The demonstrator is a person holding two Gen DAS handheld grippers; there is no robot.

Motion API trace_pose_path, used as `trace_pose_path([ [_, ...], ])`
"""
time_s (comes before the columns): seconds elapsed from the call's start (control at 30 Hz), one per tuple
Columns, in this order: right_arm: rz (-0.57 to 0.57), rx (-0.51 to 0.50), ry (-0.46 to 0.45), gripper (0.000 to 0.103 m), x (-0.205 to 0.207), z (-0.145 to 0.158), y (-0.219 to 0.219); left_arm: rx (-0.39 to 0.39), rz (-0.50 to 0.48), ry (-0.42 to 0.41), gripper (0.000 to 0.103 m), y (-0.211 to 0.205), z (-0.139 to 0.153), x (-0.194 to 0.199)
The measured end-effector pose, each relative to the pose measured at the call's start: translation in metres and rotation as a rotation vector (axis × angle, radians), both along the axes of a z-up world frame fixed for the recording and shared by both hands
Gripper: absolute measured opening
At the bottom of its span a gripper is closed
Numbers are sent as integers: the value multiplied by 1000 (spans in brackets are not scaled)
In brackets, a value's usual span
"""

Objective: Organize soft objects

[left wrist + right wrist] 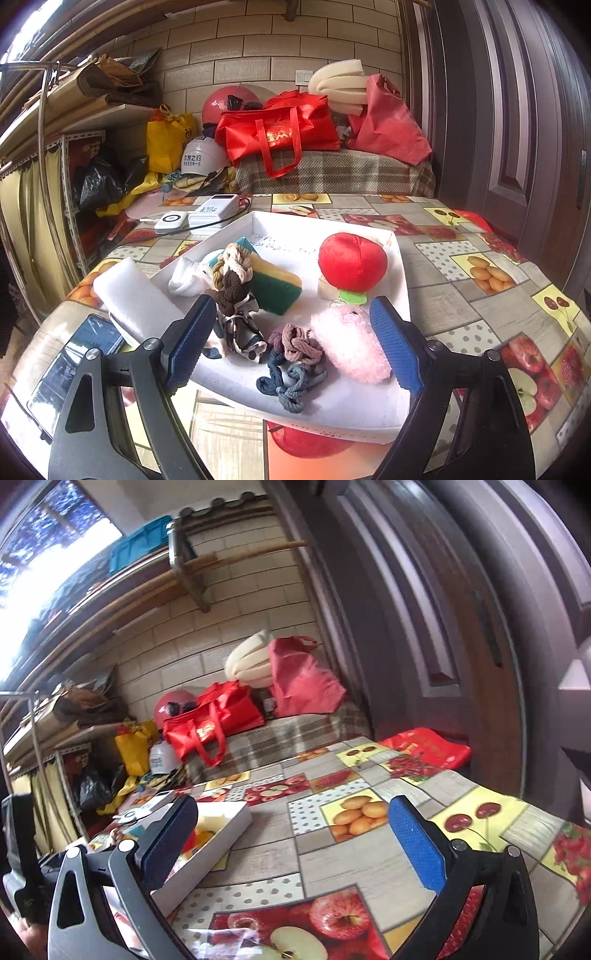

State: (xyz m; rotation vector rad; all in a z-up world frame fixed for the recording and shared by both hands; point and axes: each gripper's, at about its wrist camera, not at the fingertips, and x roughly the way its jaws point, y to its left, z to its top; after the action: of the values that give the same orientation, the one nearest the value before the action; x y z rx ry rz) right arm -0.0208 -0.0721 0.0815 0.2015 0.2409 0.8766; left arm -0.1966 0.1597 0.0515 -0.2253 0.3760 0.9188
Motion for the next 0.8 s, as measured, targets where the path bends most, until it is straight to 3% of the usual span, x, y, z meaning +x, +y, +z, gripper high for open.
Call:
trace_pose_path([
  [0.13,-29,-70,102,103,14,-7,-9,43,32,23,86,-19,1,0],
  [0.27,-65,-31,56,103,8,-5,-28,86,105,33,86,-39,3,-6],
  [0.37,-59,-28,16,103,2,-5,-34,48,202,45,86,-47,6,-14],
  [0.63,-53,-42,-40,103,-7,-3,-32,-68,167,82,86,-54,17,-18],
  [0.8,-52,-61,-56,103,-9,-2,-28,-69,129,78,86,-63,24,-16],
])
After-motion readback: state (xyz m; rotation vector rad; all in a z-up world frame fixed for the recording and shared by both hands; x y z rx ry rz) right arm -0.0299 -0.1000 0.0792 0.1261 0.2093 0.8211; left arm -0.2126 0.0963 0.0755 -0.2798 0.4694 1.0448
